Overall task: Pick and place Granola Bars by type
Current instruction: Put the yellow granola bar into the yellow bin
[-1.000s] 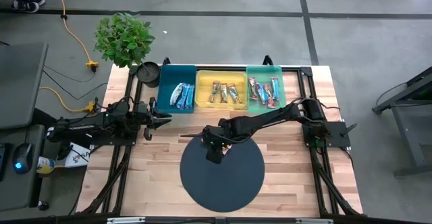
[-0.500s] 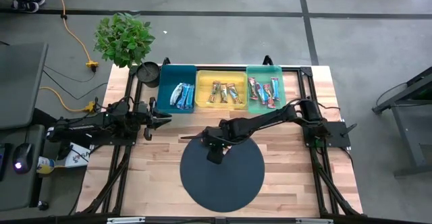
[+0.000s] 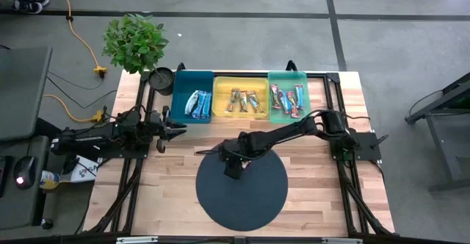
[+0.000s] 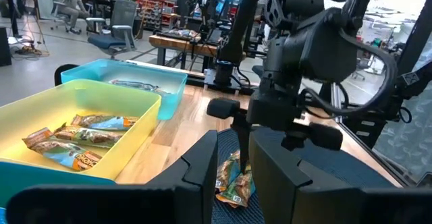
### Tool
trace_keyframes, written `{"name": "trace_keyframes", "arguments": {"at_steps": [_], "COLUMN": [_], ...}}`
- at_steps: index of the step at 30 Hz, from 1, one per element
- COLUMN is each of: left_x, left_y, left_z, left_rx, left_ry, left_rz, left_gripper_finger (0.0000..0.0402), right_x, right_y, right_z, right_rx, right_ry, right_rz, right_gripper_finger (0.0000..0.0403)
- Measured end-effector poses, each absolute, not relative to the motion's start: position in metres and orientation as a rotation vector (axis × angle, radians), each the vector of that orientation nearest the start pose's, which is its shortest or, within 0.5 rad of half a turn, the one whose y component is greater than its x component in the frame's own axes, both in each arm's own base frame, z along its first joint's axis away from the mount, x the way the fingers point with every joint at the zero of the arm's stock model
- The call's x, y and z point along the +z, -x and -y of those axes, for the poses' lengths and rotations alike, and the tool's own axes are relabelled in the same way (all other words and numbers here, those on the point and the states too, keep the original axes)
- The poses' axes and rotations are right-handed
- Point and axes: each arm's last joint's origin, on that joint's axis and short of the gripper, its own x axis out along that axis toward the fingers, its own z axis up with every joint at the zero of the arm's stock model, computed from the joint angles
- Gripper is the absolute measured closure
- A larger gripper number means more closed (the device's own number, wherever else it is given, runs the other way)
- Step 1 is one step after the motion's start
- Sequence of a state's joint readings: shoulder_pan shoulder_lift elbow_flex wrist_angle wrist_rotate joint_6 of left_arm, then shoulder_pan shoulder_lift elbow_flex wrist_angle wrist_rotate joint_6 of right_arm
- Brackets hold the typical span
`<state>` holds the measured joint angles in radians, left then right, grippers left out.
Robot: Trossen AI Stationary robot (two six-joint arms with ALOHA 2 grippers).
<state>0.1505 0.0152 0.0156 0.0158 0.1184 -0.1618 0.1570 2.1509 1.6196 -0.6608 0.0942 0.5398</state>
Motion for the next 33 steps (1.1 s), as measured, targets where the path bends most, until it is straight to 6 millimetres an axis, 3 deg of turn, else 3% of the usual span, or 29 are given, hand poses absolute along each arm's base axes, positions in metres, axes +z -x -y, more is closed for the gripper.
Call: {"name": "trace_keyframes", "arguments": {"at_steps": [8,22,33], "left_x": [0.169,0.169,0.169], "left_y": [-0.097,-0.097,-0.097], "left_z": [-0.011,-0.011,-0.011], "left_rx": [0.031,0.03,0.03], "left_ry": [0.159,0.159,0.159], "left_rz": [0.018,0.018,0.019], "left_gripper_finger": [0.0319,0.0319,0.0319], "right_x": [0.148,0.146,0.146], "right_y": [-0.44,-0.441,-0.441], "right_z": [-0.067,-0.065,-0.065], "right_rx": [-0.291,-0.353,-0.354], "right_ry": [-0.33,-0.308,-0.307], "right_rz": [-1.17,-1.15,-1.149], "right_gripper_finger": [0.0237,0.024,0.0332]}}
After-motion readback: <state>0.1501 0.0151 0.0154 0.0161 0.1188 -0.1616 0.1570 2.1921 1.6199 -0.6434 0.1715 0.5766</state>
